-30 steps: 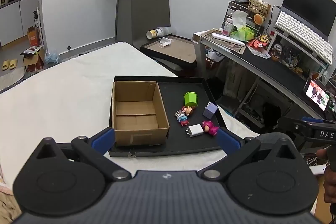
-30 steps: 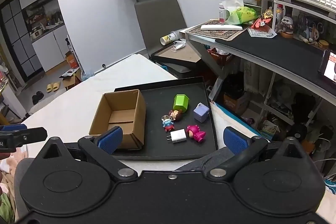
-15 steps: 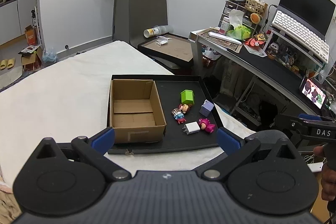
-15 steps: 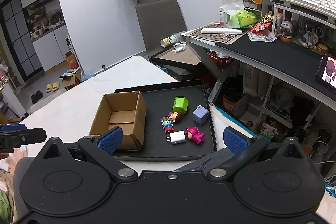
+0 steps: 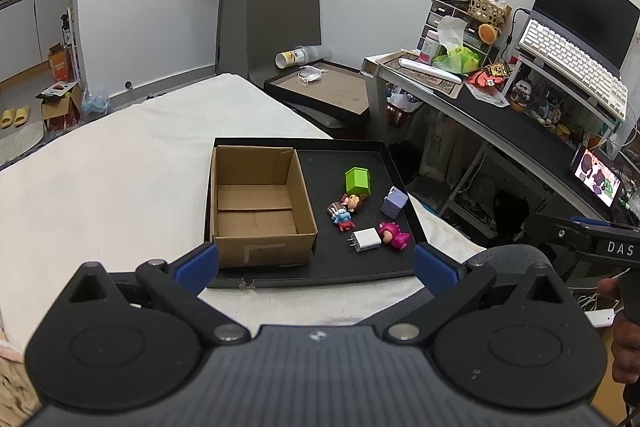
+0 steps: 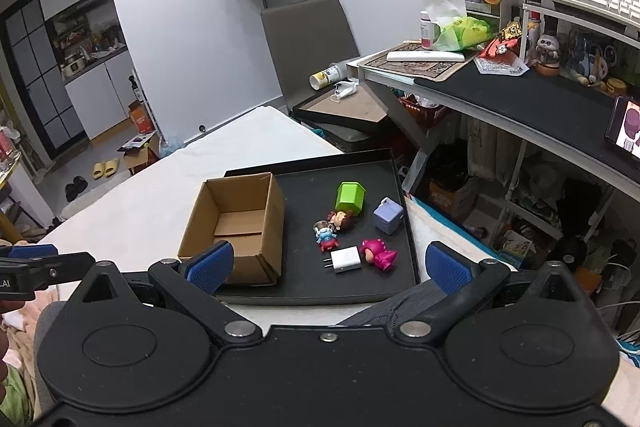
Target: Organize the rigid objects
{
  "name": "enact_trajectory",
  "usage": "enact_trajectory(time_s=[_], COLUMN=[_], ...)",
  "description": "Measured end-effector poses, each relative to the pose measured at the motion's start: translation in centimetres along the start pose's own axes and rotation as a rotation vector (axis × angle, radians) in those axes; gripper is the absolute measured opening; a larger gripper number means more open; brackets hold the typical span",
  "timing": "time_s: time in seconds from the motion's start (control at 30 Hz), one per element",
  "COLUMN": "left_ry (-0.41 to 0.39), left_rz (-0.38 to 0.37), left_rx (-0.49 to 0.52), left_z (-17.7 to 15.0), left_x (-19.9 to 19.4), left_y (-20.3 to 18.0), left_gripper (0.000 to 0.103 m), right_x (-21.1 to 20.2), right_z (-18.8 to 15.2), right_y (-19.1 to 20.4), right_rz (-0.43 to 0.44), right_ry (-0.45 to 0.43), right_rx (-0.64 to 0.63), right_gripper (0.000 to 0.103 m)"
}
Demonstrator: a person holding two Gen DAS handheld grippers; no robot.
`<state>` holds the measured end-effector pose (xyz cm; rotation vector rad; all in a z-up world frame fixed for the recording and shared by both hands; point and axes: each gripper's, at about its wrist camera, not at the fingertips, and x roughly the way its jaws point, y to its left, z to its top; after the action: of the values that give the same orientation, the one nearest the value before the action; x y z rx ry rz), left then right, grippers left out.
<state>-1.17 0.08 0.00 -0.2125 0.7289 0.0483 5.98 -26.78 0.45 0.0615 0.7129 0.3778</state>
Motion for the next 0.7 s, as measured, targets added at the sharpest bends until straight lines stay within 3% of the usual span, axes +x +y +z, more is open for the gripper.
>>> enact_trajectory(time_s=[0.7], left_ry=[-0.007], left_rz=[-0.014], left_rx=[0.005], left_z=[0.09], left_x=[-0.95], left_y=[-0.21], left_gripper=[0.102], right_x=[-0.68], right_z=[-0.09], right_y=[0.45], right_rz=[0.004], right_ry=[-0.007], right_rx=[-0.017], right_gripper=[0.103])
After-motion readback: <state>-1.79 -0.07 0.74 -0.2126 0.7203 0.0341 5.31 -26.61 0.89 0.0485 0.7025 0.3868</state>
